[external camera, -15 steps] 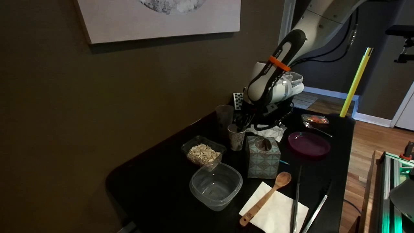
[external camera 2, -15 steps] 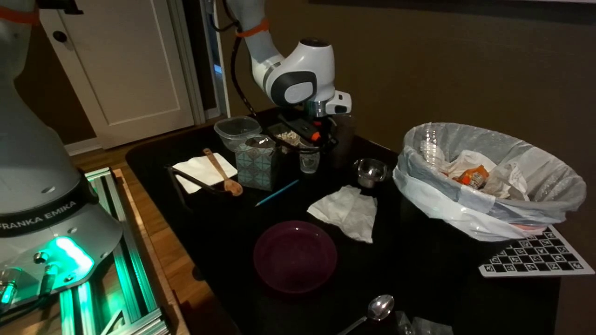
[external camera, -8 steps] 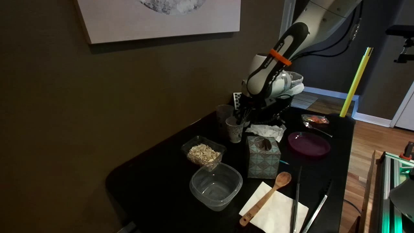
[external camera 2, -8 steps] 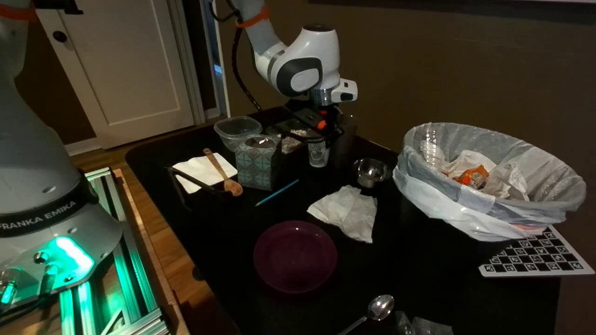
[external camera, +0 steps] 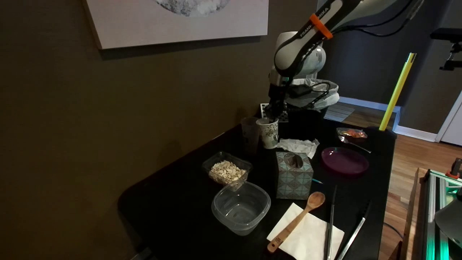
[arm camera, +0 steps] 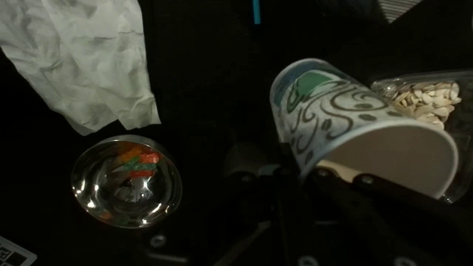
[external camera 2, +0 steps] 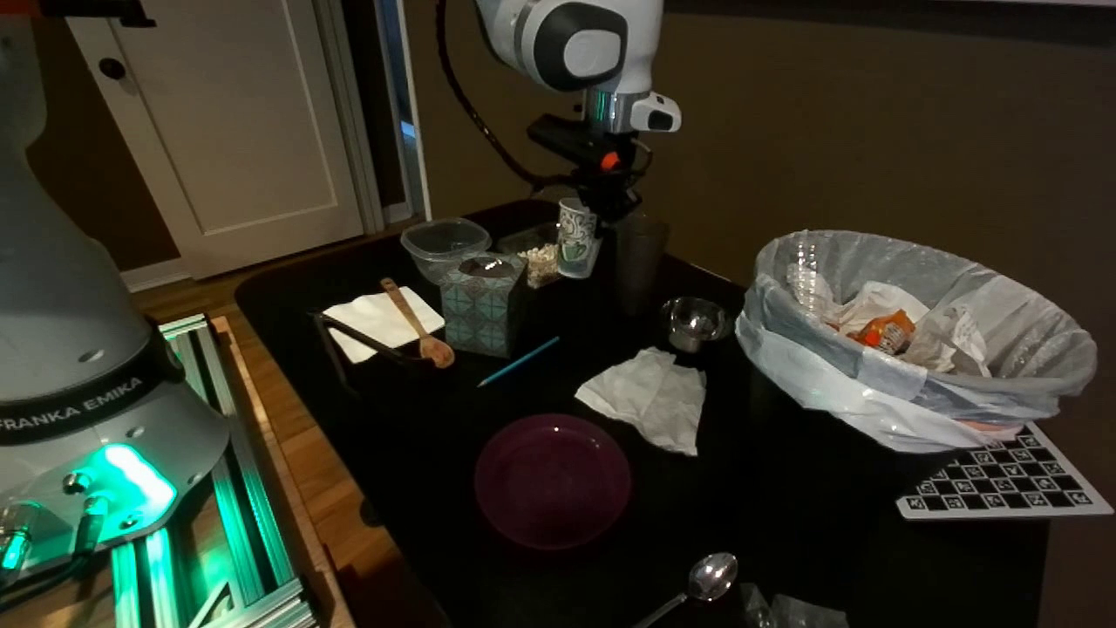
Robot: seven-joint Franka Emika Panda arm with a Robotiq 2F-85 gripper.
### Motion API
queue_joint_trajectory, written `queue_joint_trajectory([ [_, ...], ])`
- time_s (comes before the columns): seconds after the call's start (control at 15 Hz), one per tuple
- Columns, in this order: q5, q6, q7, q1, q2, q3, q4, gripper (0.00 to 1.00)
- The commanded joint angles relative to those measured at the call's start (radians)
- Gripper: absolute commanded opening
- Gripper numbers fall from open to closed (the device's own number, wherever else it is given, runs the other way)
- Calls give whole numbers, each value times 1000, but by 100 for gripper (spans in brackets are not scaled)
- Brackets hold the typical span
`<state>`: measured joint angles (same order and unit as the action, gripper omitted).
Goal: Pick up the cup, then pour the water into the bigger cup
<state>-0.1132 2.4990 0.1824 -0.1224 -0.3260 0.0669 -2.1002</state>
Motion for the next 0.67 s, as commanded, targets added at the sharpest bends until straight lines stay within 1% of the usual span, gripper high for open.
queue_joint_trajectory([
  [0.0,77,-95,-8,30,74,-48,15,1],
  [0.07,108,-84,-5,35,91,-58,17,1],
  [0.33,367,-20,-53,76,126,-115,46,1],
  [0.47,495,28,-92,97,123,-131,58,1],
  [0.6,647,95,-154,123,101,-152,64,1],
])
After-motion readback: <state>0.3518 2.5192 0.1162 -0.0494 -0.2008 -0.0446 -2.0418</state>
